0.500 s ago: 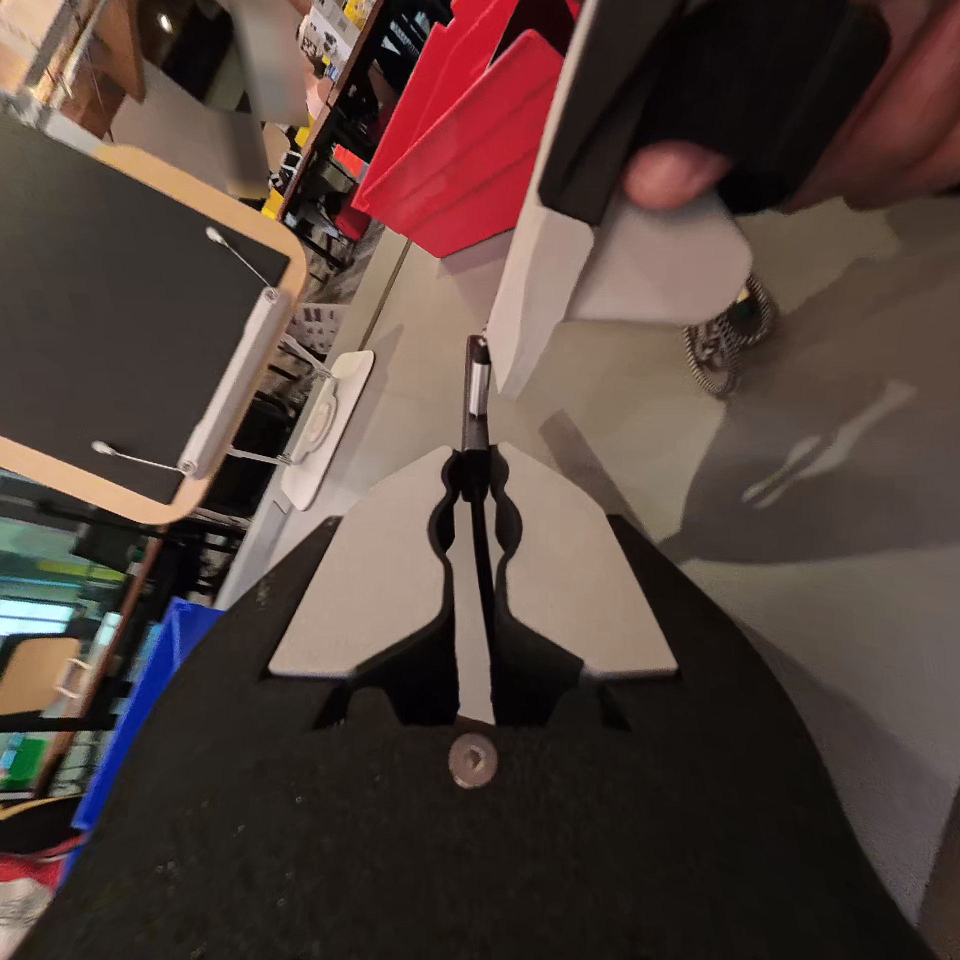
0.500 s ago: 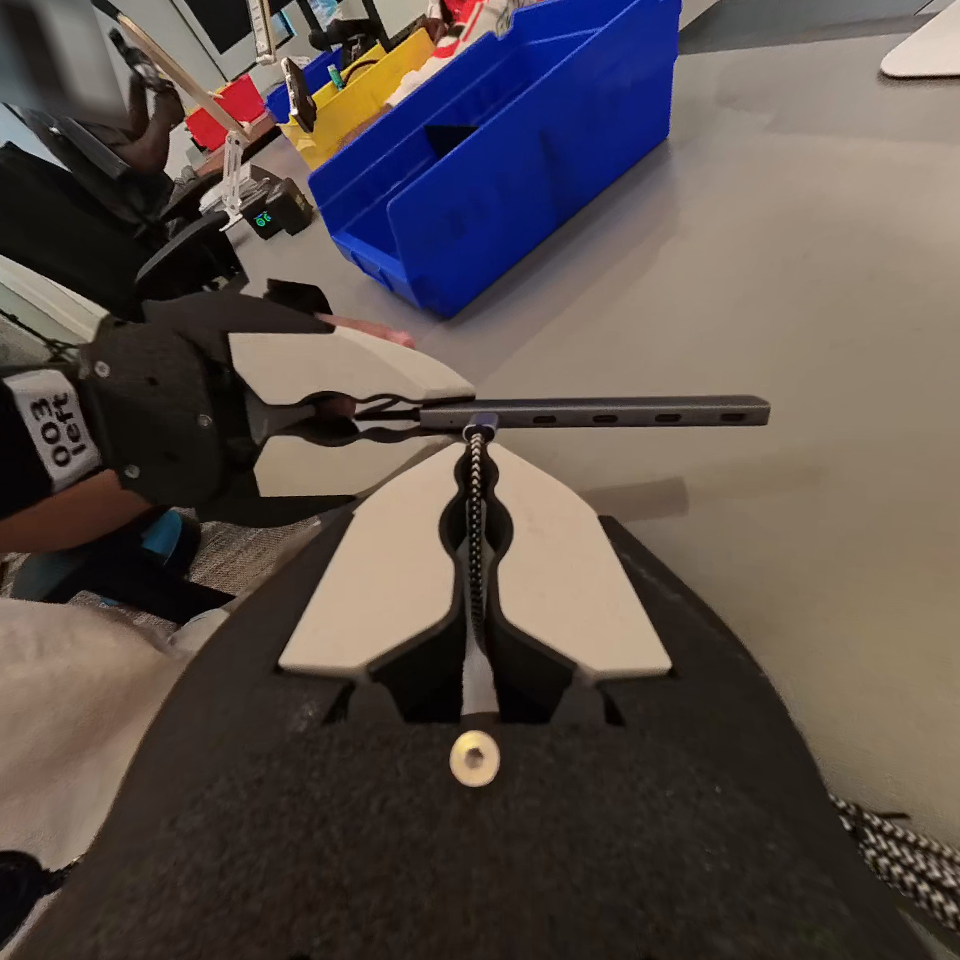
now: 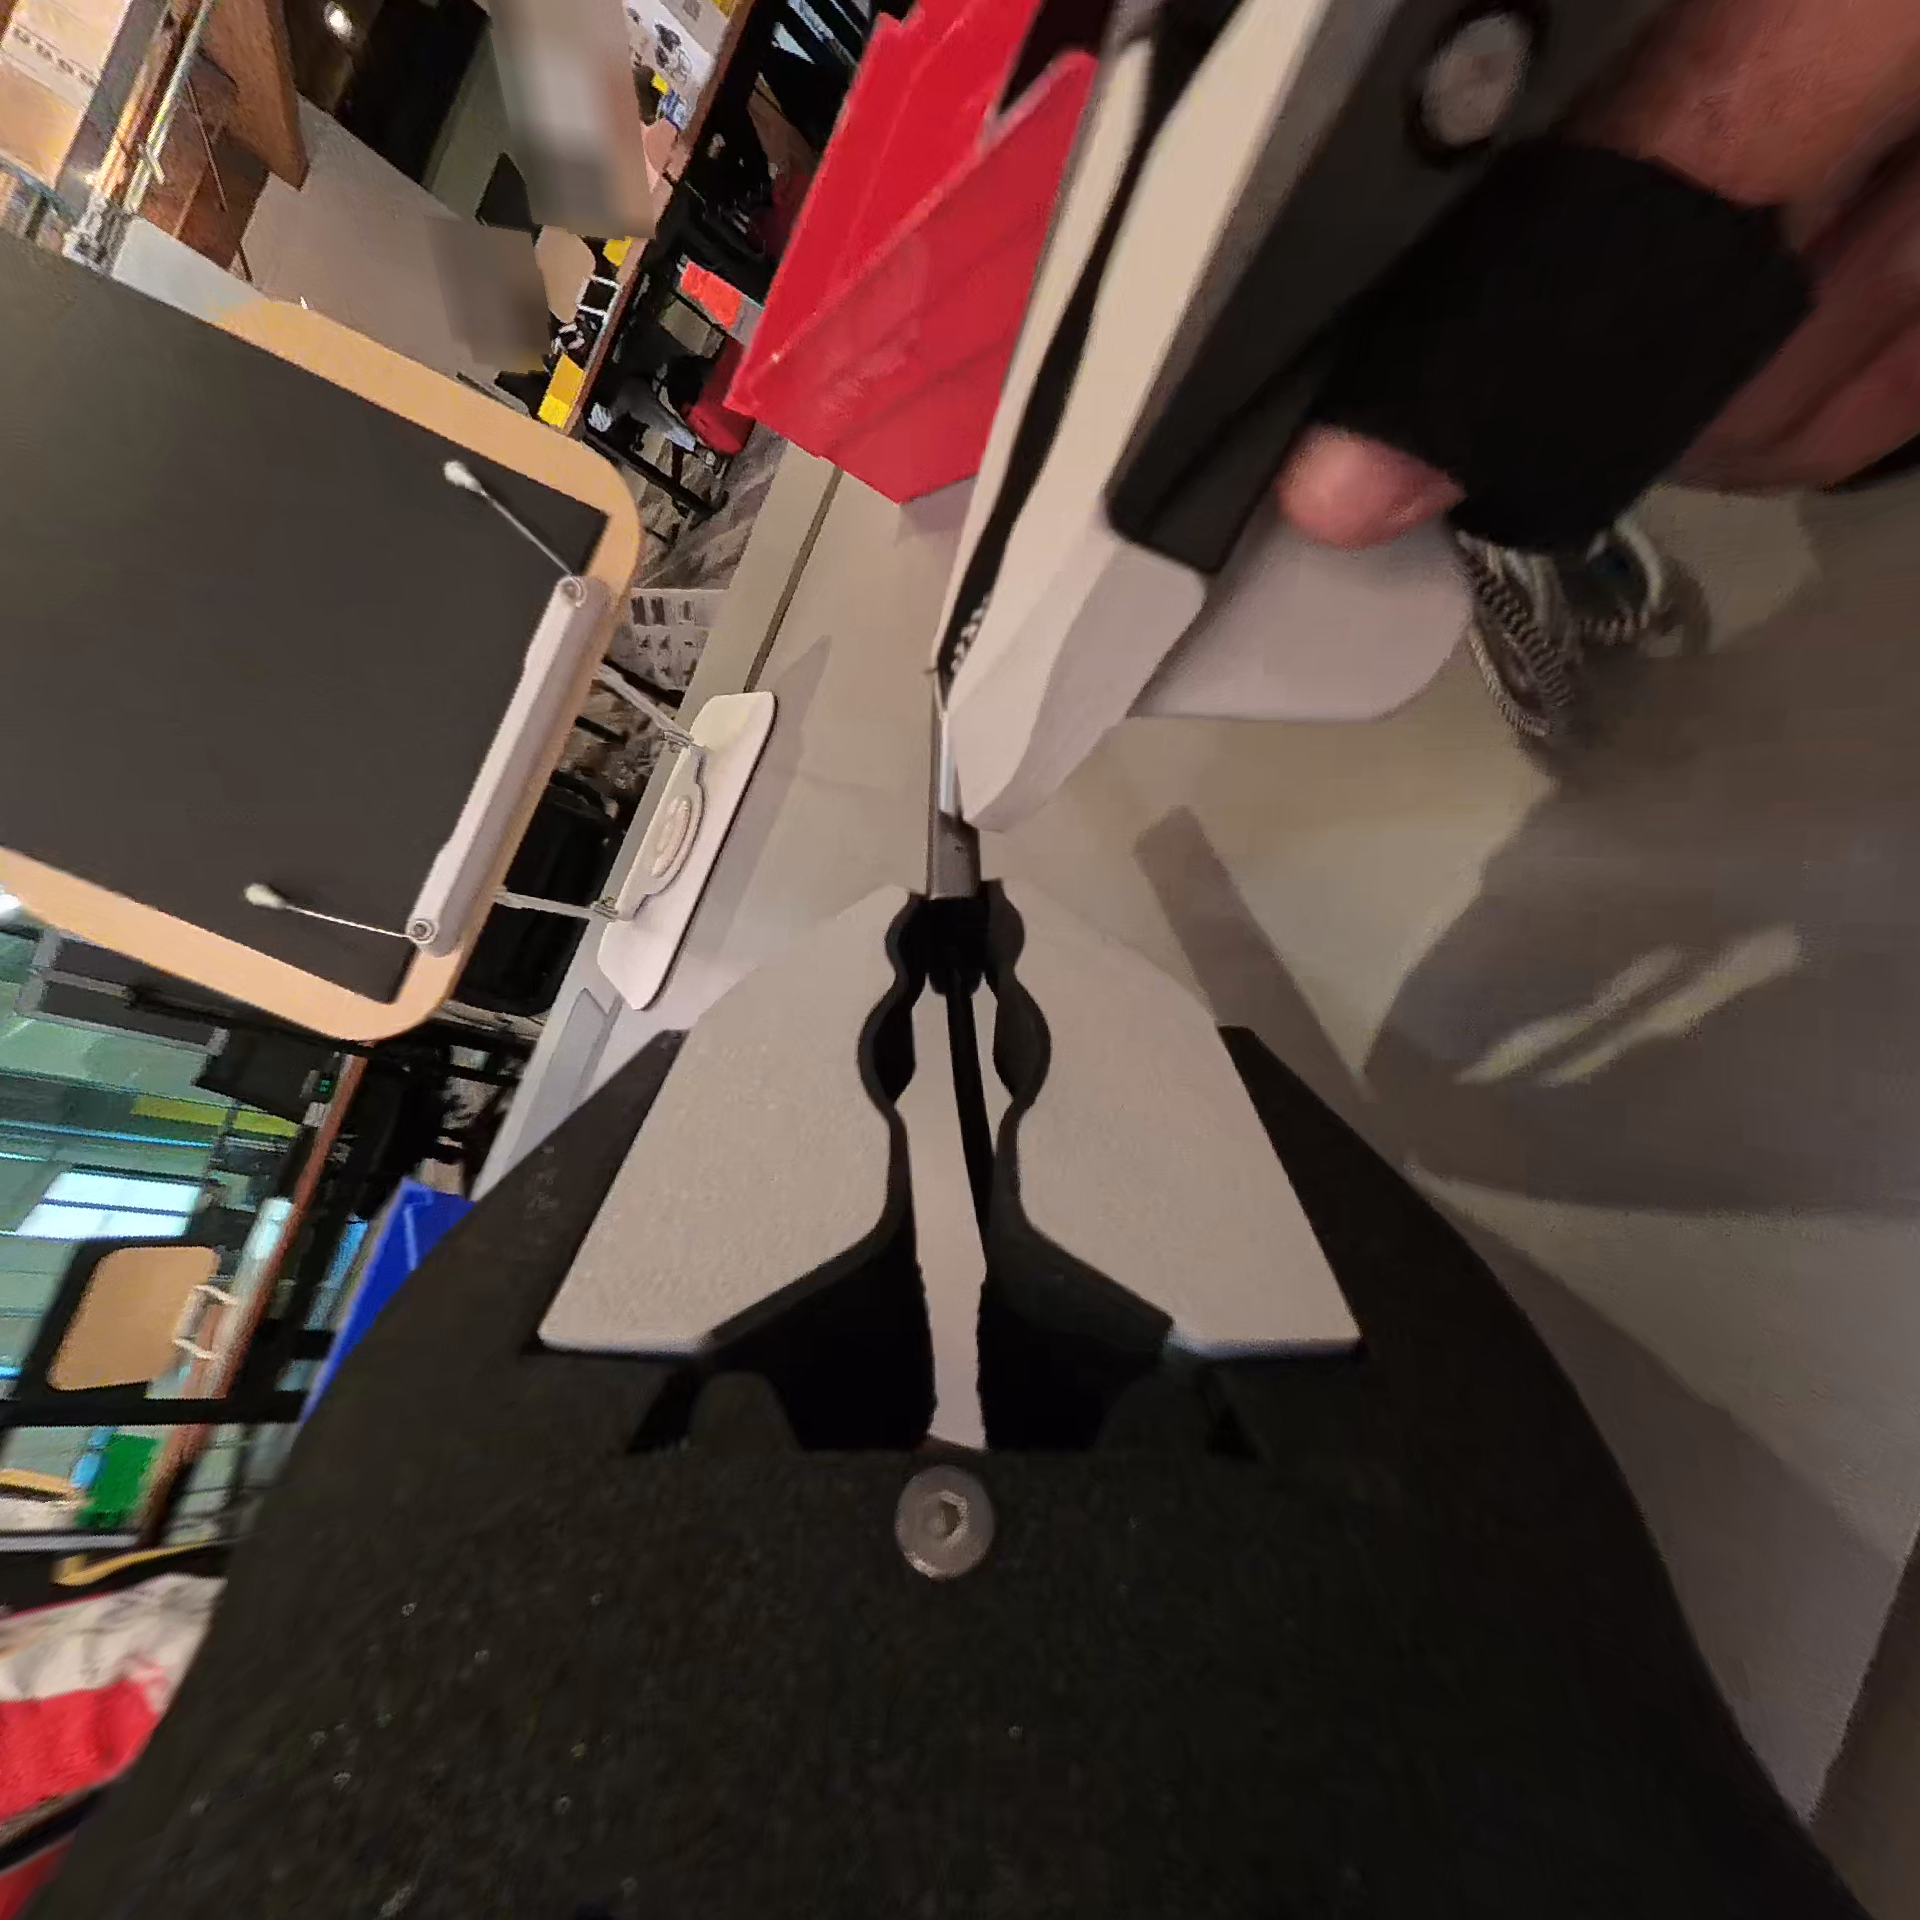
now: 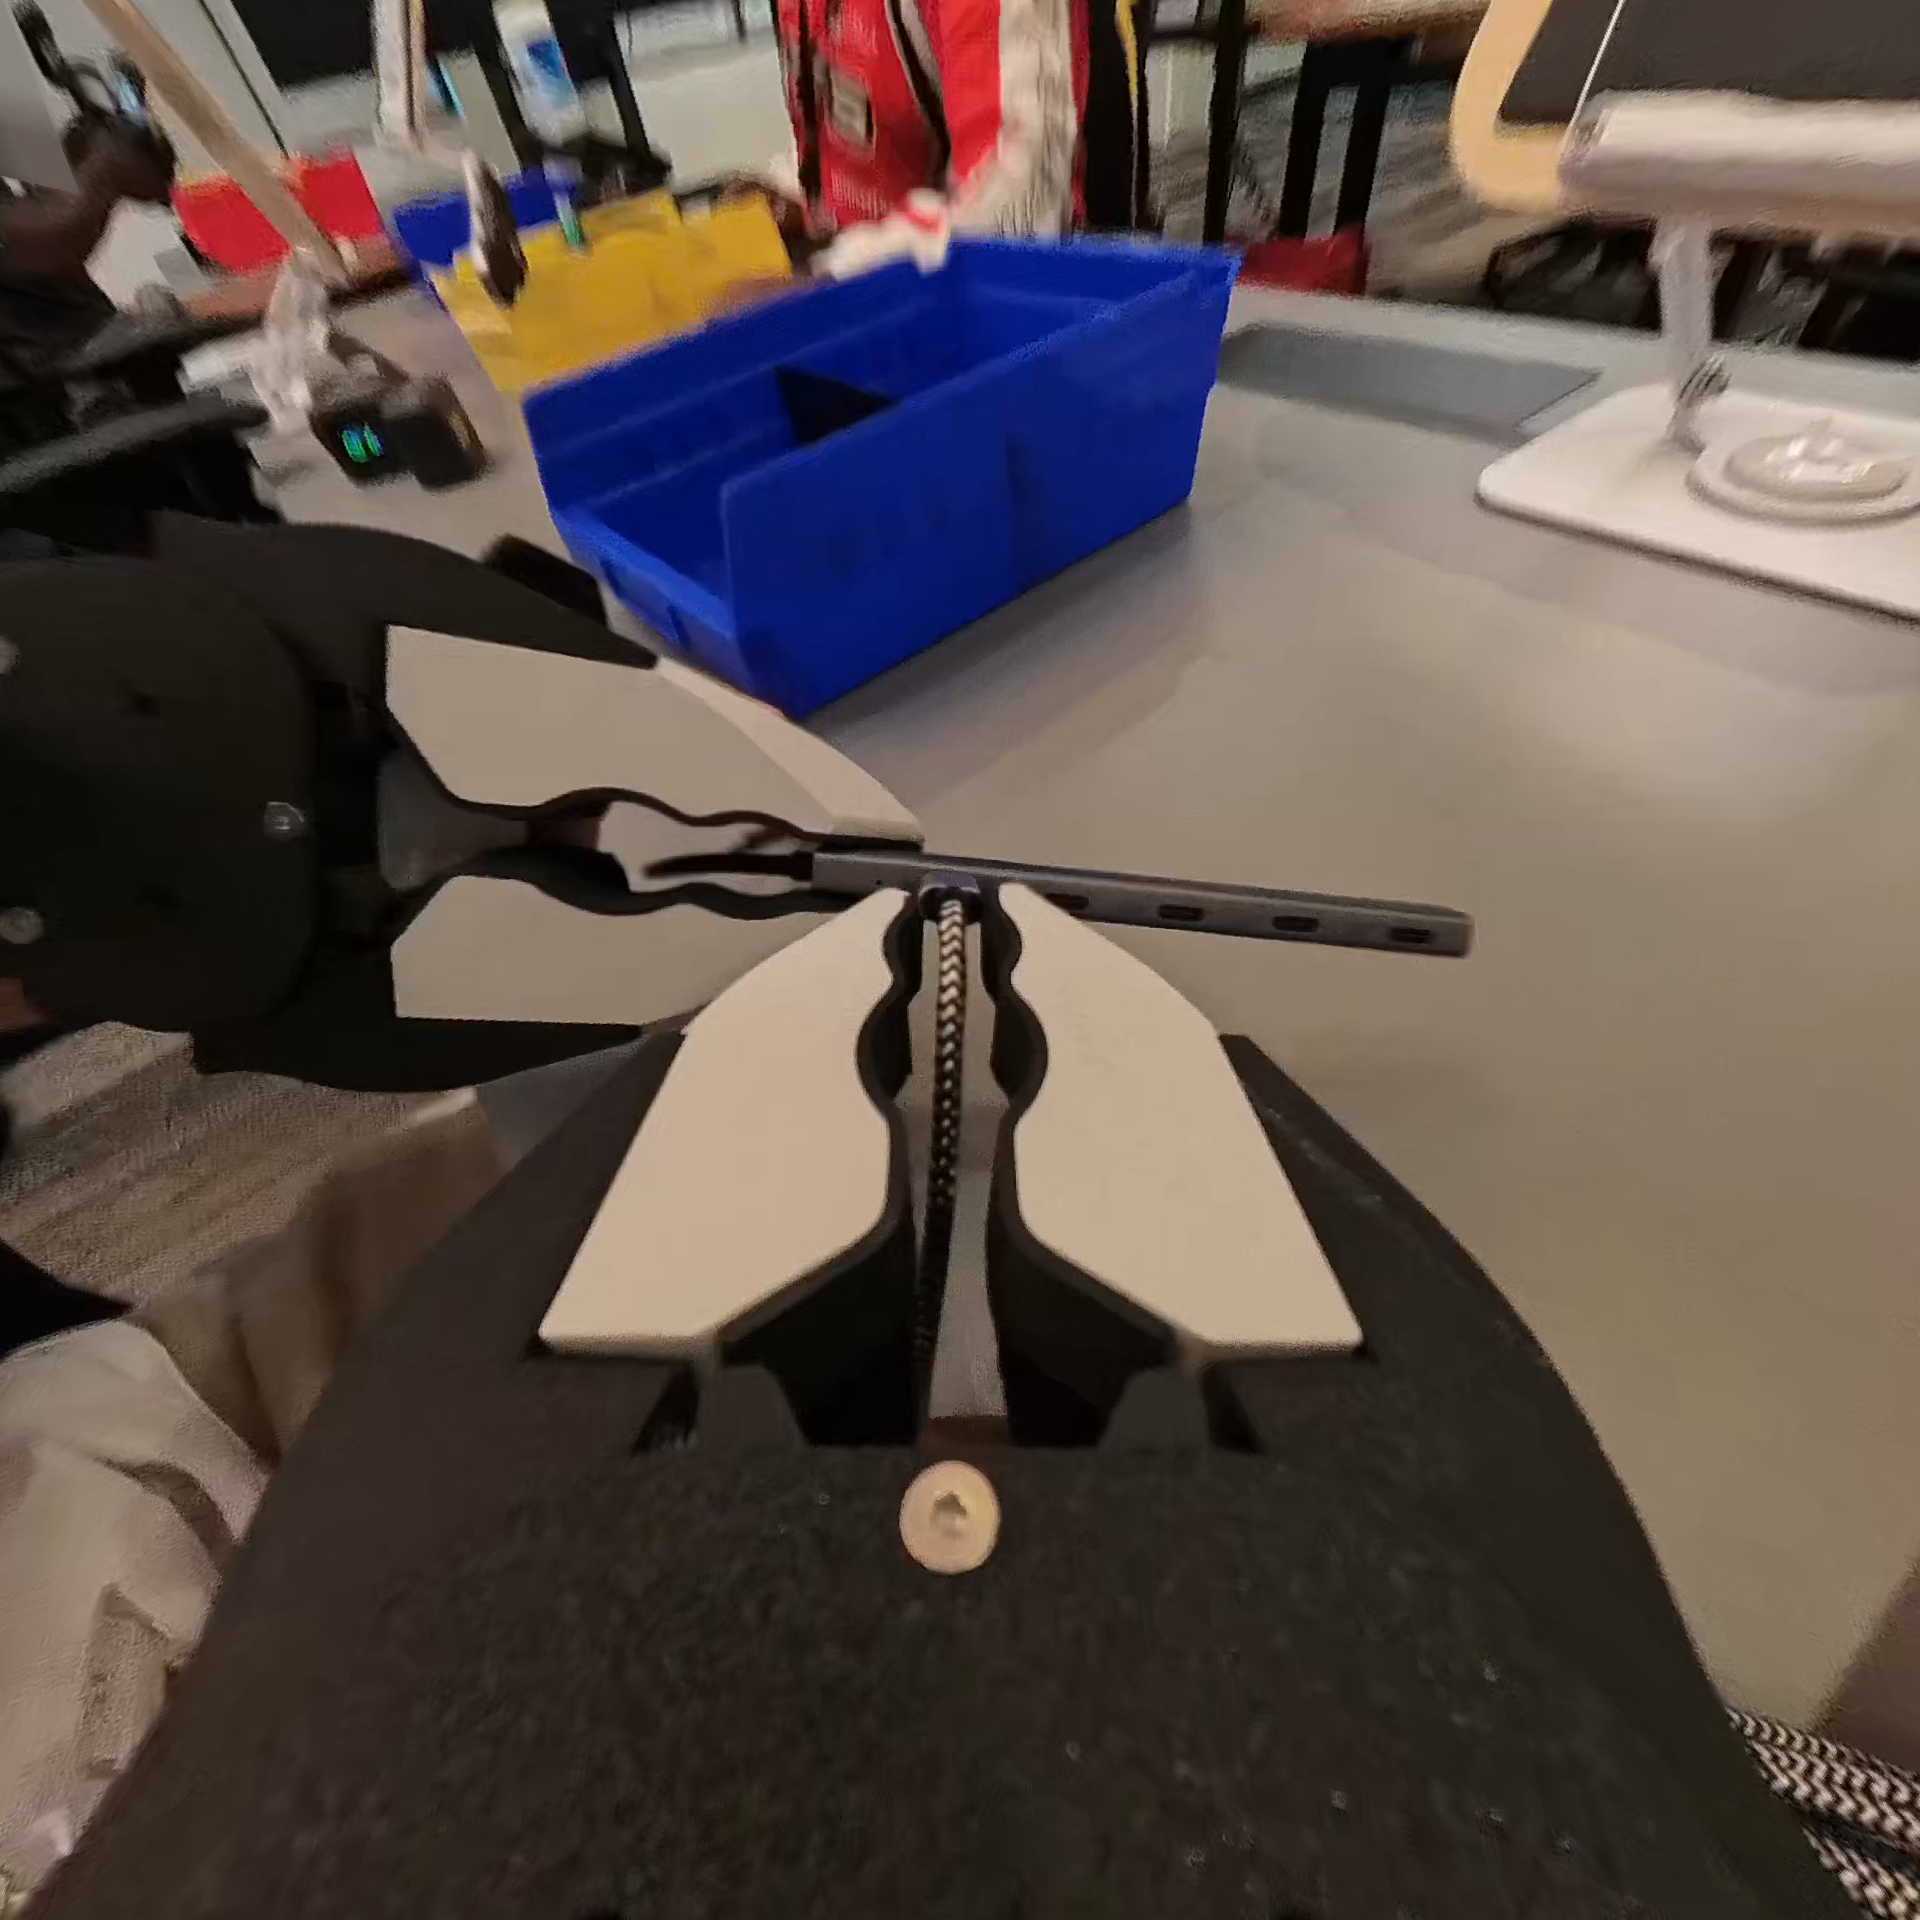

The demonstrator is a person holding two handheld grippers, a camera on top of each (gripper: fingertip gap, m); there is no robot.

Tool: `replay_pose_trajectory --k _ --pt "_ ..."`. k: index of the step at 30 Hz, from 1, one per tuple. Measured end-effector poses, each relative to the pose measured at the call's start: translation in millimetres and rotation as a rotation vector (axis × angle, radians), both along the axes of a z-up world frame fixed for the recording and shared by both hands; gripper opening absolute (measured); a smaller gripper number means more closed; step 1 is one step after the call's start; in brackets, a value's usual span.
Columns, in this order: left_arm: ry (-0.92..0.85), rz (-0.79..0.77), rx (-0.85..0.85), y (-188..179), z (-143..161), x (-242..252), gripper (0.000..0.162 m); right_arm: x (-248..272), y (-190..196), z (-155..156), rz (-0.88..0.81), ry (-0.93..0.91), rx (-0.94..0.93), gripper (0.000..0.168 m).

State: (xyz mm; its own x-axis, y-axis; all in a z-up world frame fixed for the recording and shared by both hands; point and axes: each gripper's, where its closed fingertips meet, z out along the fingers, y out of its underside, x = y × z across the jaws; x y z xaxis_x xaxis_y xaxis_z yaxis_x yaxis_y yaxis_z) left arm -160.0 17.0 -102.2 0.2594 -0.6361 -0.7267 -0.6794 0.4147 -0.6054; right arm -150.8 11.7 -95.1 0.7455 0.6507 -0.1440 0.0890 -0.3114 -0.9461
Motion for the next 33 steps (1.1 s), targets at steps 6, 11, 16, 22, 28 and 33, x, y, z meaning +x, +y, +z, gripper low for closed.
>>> replay_pose_trajectory --k 6,11,16,22,28,33 --pt "0.002 -0.003 -0.047 0 -5 -2 0.011 -2 -1 -4 0.075 0.161 -0.147 0.01" --pt "0.056 -0.018 -0.074 -1 -16 -3 0.01 0 0 -18 0.096 -0.1 -0.046 0.01" --pt "0.075 0.021 -0.025 3 -15 -4 0.01 -1 2 -14 0.062 -0.171 0.0 0.017" --pt "0.099 0.032 0.017 1 -17 -2 0.01 -1 4 -17 0.05 -0.071 -0.105 0.014" --pt "0.098 0.048 0.013 1 -17 -1 0.01 0 2 -18 0.021 -0.07 -0.141 0.012" --pt "0.036 0.052 -0.036 2 -14 1 0.011 3 -1 -12 0.049 -0.01 -0.184 0.011"
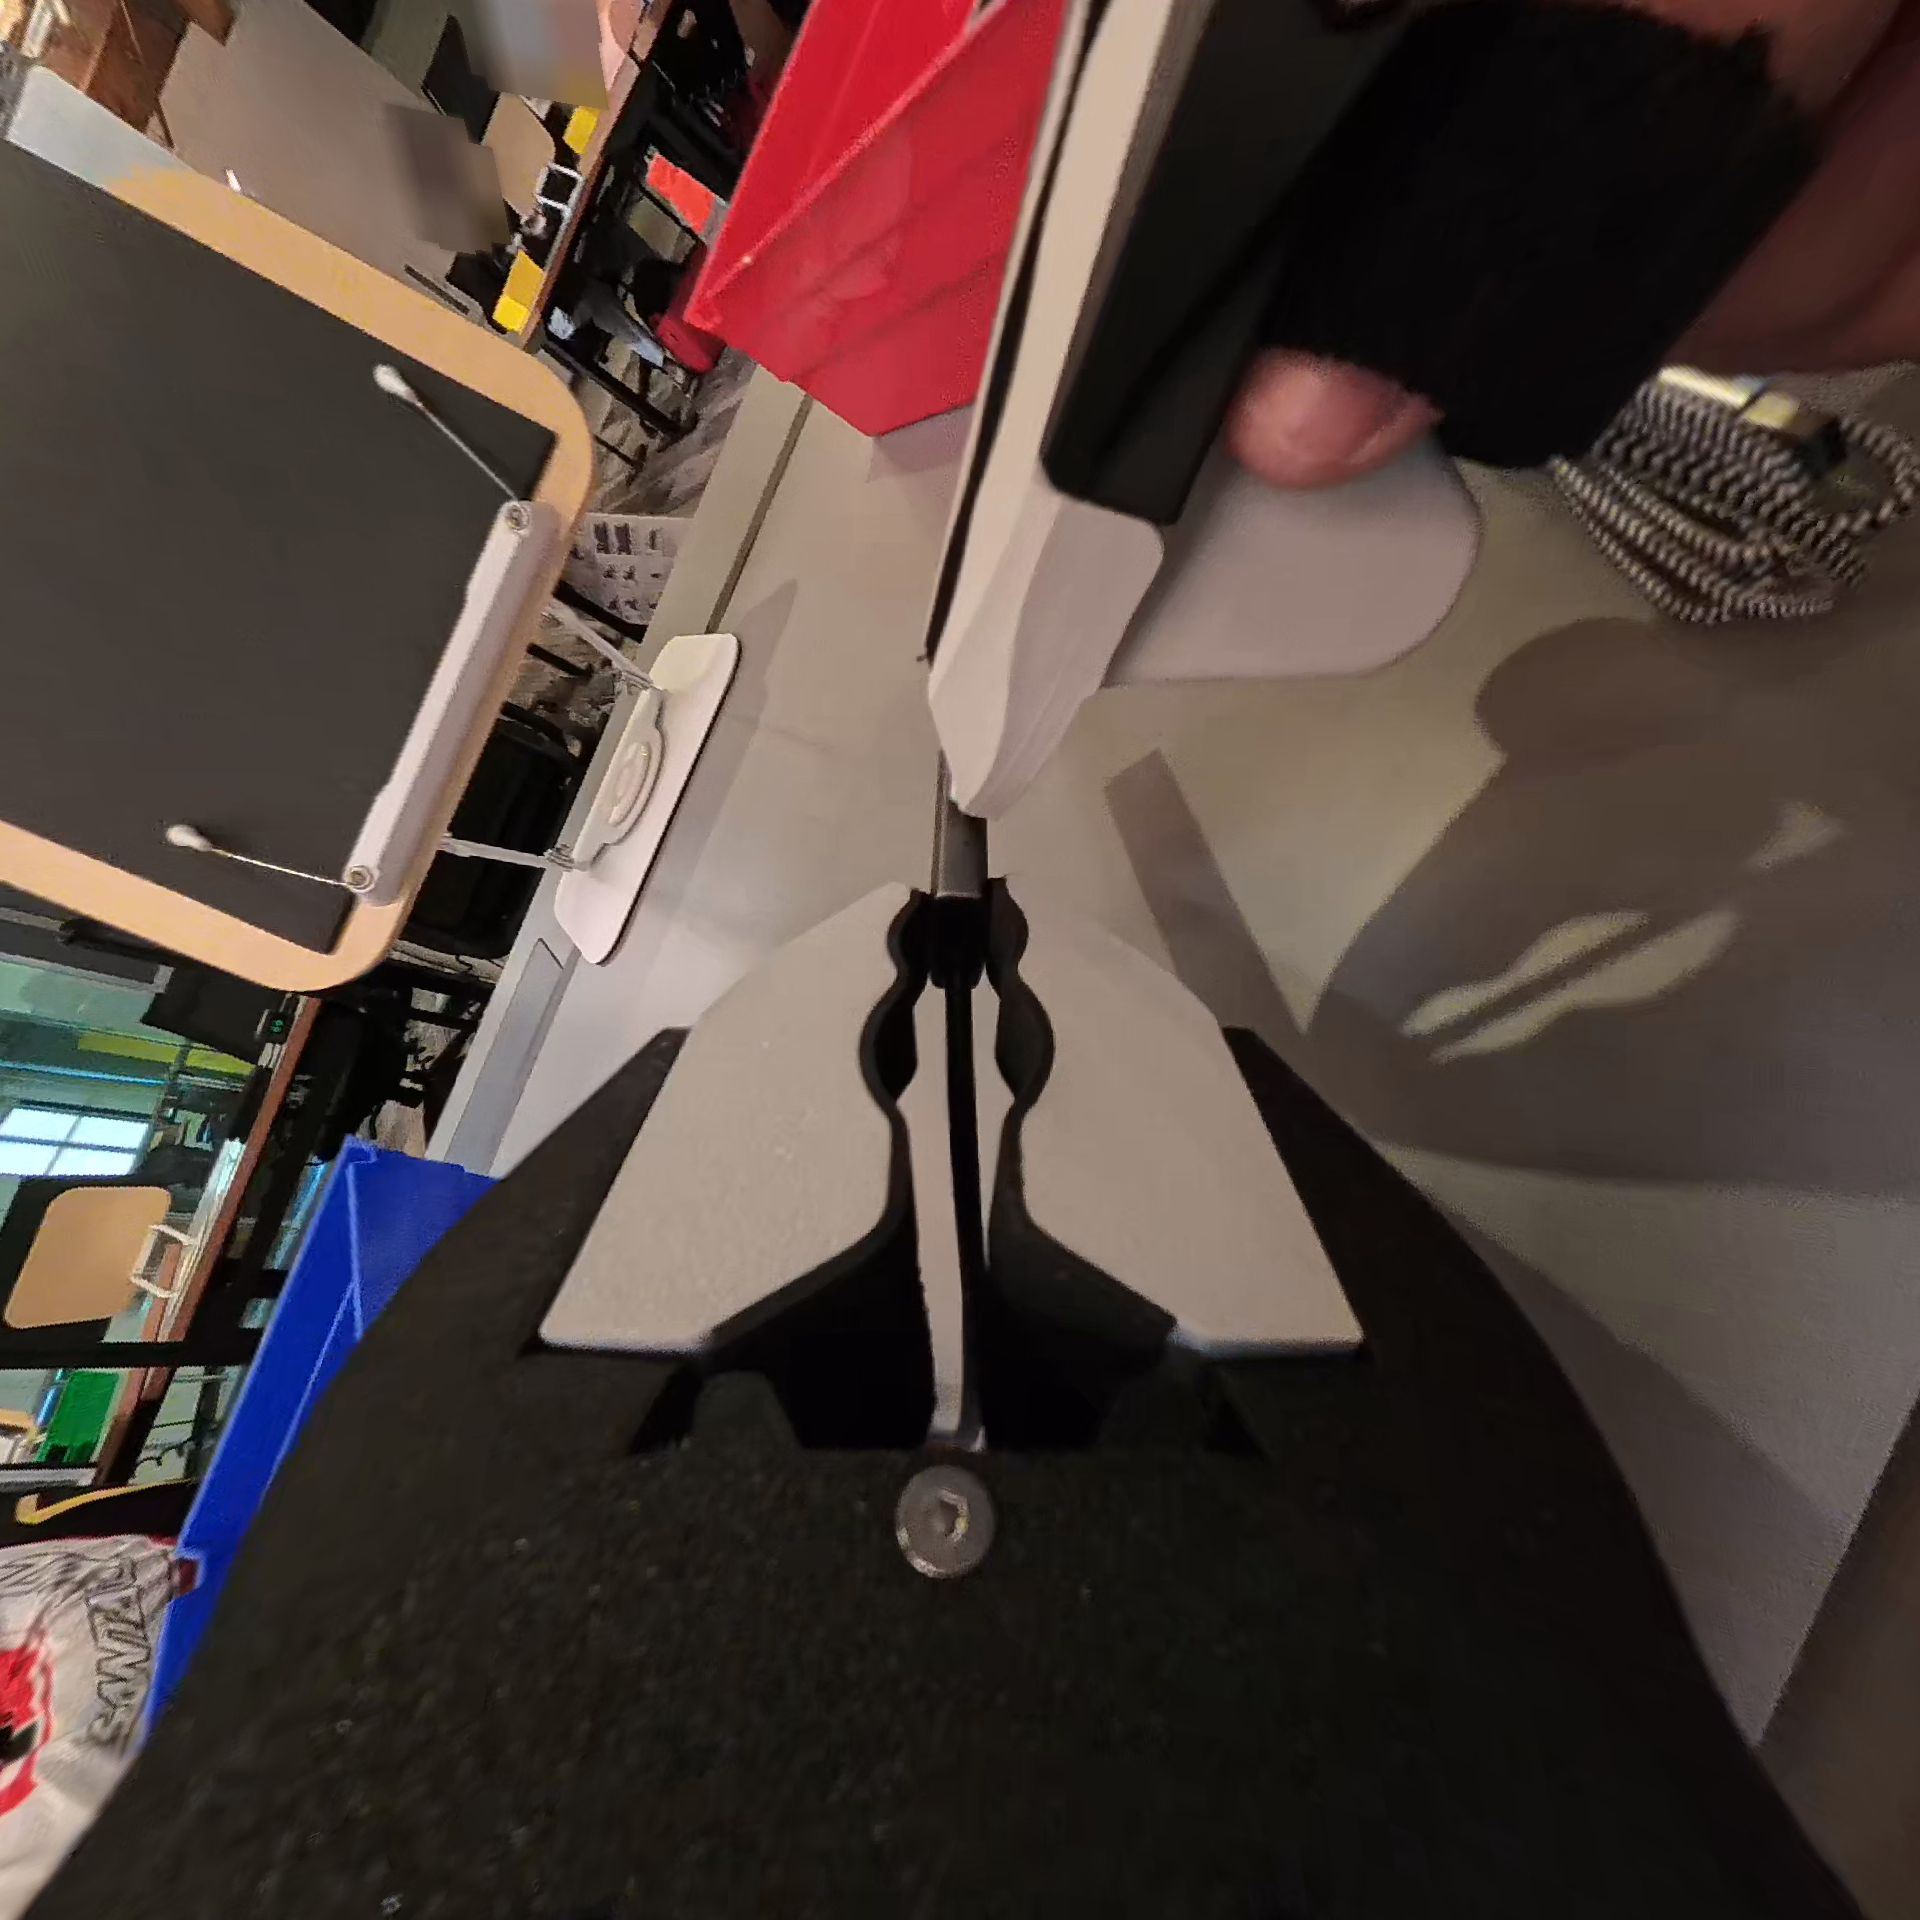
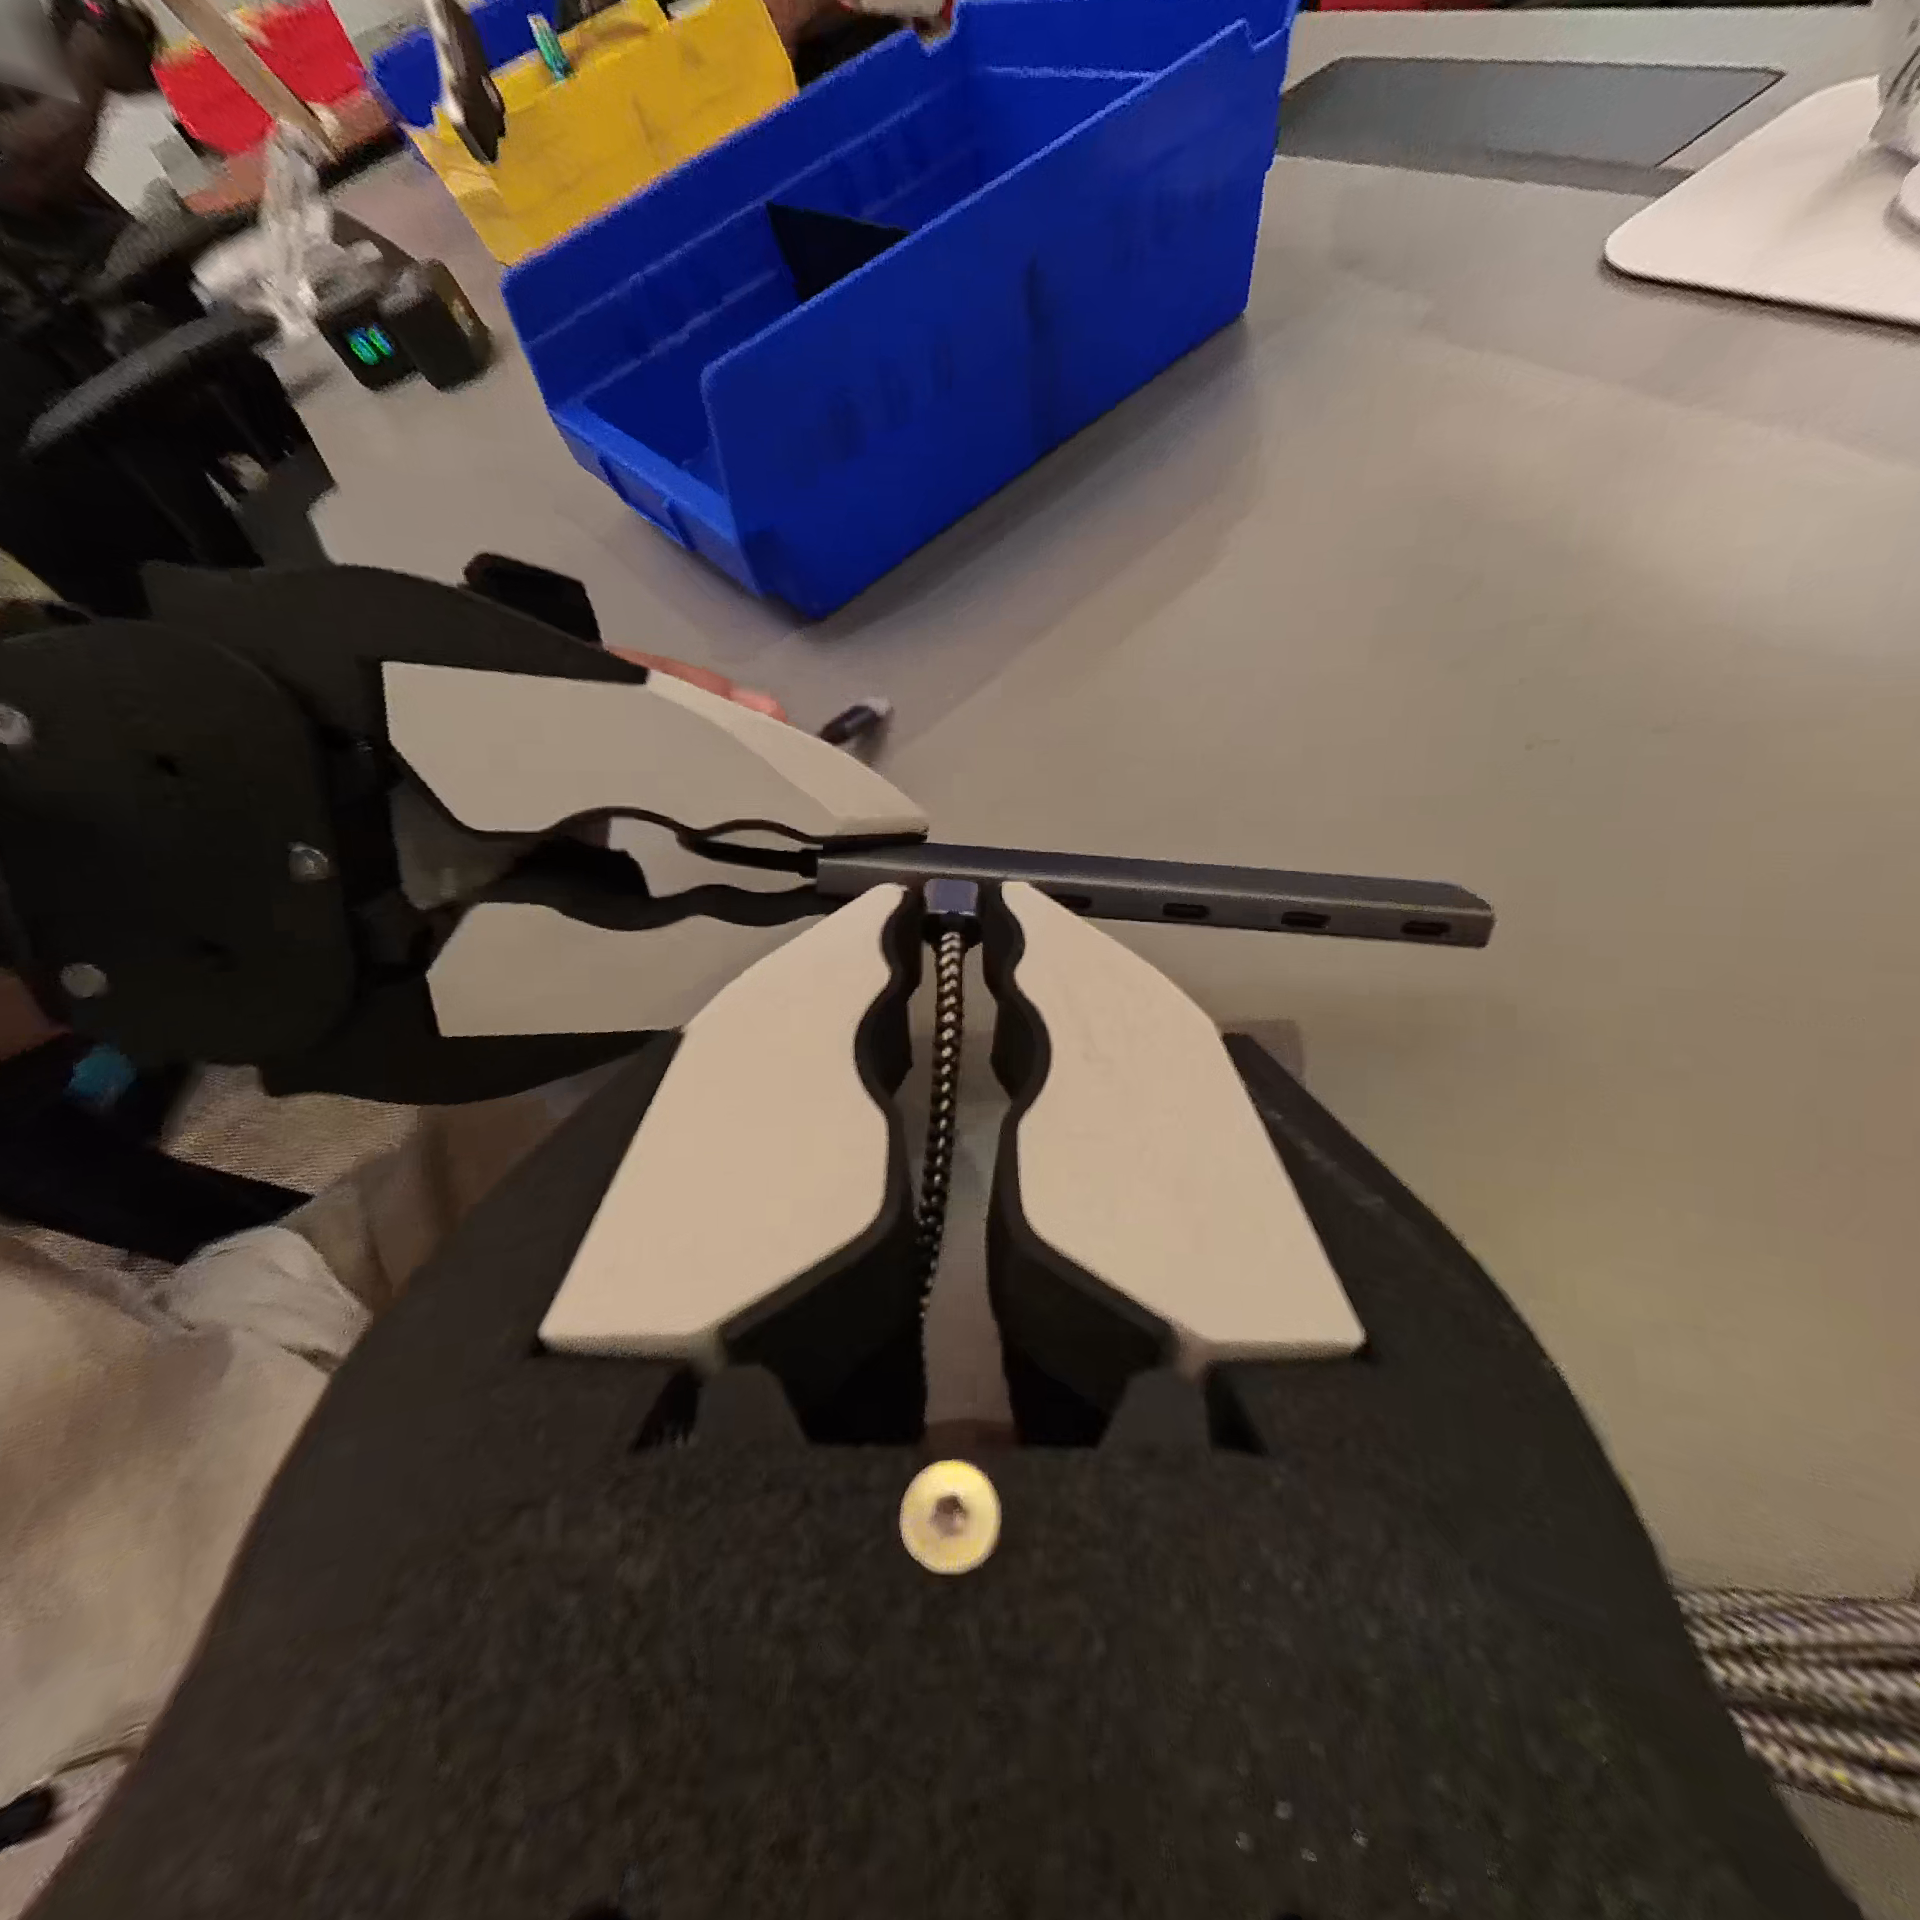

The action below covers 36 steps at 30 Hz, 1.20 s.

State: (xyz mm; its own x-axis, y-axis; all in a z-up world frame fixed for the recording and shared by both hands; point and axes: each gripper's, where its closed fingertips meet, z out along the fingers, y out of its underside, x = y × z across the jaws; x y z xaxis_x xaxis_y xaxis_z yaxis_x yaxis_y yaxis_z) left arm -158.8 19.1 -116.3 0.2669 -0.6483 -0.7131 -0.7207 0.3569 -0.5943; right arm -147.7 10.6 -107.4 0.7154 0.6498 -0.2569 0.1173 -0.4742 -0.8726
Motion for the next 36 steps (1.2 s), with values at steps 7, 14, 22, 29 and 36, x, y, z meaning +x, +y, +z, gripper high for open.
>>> replay_pose_trajectory --k 7,14,22,29,36 --pt "-0.021 -0.012 -0.002 -1 4 5 0.012 6 -4 5 0.037 0.081 -0.04 0.011" --pt "-0.044 -0.034 -0.006 -5 7 6 0.012 9 -10 9 0.083 0.013 -0.005 0.011" --pt "0.011 -0.002 0.034 -1 -3 2 0.01 3 -1 -1 0.027 -0.213 0.095 0.011" --pt "0.037 0.072 0.008 9 -9 1 0.009 2 -1 2 0.006 -0.323 0.159 0.011" --pt "0.056 0.029 0.013 8 -12 3 0.01 14 2 -7 0.019 -0.188 0.038 0.011"
